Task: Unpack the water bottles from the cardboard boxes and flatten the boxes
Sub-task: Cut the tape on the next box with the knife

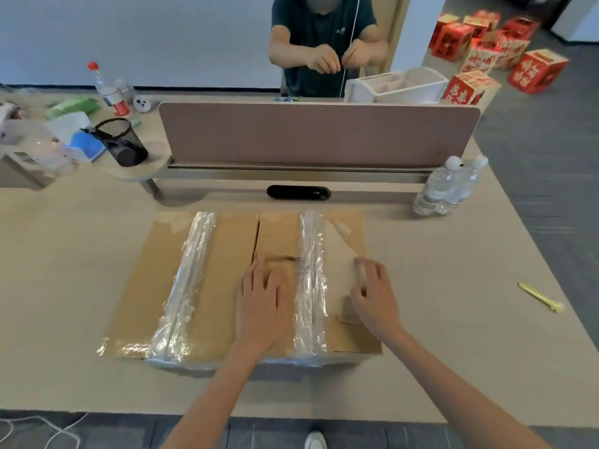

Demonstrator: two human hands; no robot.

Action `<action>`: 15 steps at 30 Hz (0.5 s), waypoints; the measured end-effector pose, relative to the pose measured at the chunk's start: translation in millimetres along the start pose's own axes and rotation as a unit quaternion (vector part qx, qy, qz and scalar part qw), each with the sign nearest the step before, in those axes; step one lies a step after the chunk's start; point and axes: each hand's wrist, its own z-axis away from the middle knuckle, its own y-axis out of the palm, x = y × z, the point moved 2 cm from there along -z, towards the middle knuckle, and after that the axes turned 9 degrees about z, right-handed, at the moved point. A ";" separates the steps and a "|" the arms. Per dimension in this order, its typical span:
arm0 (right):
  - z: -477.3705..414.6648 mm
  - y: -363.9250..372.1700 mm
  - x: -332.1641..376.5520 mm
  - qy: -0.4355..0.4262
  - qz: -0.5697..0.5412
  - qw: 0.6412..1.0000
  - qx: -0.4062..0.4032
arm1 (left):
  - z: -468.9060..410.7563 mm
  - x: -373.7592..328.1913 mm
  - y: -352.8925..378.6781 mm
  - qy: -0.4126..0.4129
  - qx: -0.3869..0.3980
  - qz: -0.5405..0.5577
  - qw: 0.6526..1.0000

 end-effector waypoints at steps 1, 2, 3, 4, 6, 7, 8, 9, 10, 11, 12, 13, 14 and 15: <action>-0.2 1.4 1.2 0.004 0.002 1.000 -0.004 | -1.3 0.6 -0.3 0.003 -0.003 0.000 1.000; -0.7 2.5 2.3 0.012 0.000 1.000 -0.006 | -2.0 0.0 -0.3 0.009 -0.006 -0.002 1.000; -1.5 3.2 2.8 0.019 -0.004 1.000 -0.009 | -1.8 -2.0 0.4 0.014 -0.008 -0.004 1.000; -2.3 3.5 2.8 0.025 -0.006 1.000 -0.011 | -1.1 -4.2 1.8 0.017 -0.011 -0.007 1.000; -3.2 2.6 2.0 0.028 -0.005 0.999 -0.018 | 0.5 -8.6 4.3 0.014 -0.019 -0.002 1.000; -3.8 1.9 1.6 0.026 -0.001 0.999 -0.021 | 0.5 -10.2 4.8 0.011 -0.023 0.007 1.000; -4.2 1.5 1.5 0.024 0.002 0.999 -0.022 | 0.4 -11.0 5.0 0.007 -0.028 0.017 0.999; -3.9 1.7 1.8 0.024 0.005 0.999 -0.022 | 0.3 -10.8 4.8 0.003 -0.034 0.030 0.999; -3.7 2.0 2.4 0.024 0.007 0.999 -0.023 | -0.3 -10.2 4.3 -0.003 -0.044 0.044 0.998; -3.6 2.4 2.9 0.026 0.007 0.999 -0.026 | -1.0 -9.8 4.2 -0.011 -0.052 0.057 0.997; -3.8 2.6 3.4 0.028 0.008 0.999 -0.030 | -1.6 -9.9 4.9 -0.019 -0.054 0.065 0.996; -3.5 3.2 3.8 0.029 0.010 0.999 -0.033 | -1.4 -10.0 6.3 -0.025 -0.052 0.063 0.996; -3.1 3.8 4.3 0.029 0.013 0.999 -0.035 | -0.8 -9.2 8.1 -0.022 -0.050 0.053 0.997; -2.6 4.1 4.3 0.028 0.015 0.999 -0.037 | -0.7 -8.8 9.5 -0.013 -0.050 0.042 0.998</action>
